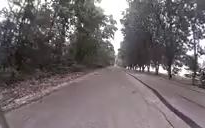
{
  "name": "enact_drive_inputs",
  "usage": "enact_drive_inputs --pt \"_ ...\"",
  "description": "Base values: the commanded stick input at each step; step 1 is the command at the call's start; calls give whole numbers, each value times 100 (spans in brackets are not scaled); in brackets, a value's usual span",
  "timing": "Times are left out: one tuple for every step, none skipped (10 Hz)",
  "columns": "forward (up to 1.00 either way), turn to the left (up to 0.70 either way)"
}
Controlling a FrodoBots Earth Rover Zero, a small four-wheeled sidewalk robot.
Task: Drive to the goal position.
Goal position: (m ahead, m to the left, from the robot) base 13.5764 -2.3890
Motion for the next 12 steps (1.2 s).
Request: enact_drive_inputs --pt "70 0" --pt "70 0" --pt "70 0" --pt "70 0" --pt "70 0" --pt "70 0" --pt "70 0" --pt "70 0" --pt "70 0" --pt "70 0" --pt "70 0" --pt "70 0"
